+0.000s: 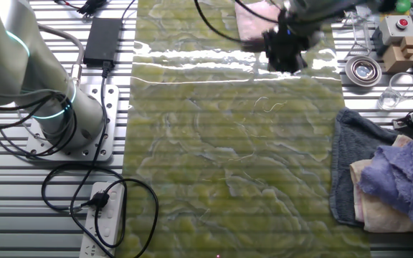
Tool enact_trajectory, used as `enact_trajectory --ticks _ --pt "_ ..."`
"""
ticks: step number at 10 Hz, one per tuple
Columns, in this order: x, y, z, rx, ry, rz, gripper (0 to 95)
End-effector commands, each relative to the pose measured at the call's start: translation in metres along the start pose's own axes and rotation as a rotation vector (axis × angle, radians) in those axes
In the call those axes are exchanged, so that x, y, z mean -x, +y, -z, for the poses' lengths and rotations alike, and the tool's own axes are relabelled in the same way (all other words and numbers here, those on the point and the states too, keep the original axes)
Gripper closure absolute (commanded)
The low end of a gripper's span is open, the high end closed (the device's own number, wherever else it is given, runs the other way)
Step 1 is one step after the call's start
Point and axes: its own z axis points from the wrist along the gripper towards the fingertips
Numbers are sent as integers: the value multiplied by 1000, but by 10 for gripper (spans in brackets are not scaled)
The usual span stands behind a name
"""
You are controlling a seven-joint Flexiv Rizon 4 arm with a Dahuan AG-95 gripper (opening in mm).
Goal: Clean the table with a cloth
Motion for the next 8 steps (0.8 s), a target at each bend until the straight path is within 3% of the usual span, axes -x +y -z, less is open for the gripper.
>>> enact_trajectory --ticks 1,3,4,7,8 --pt "42 64 -23 -52 23 -304 950" --pt "42 64 -23 -38 39 -193 950" --pt "42 64 -23 -36 19 -141 950" --pt "42 64 -23 -44 0 -40 950" --pt "42 64 -23 -47 -4 -49 950"
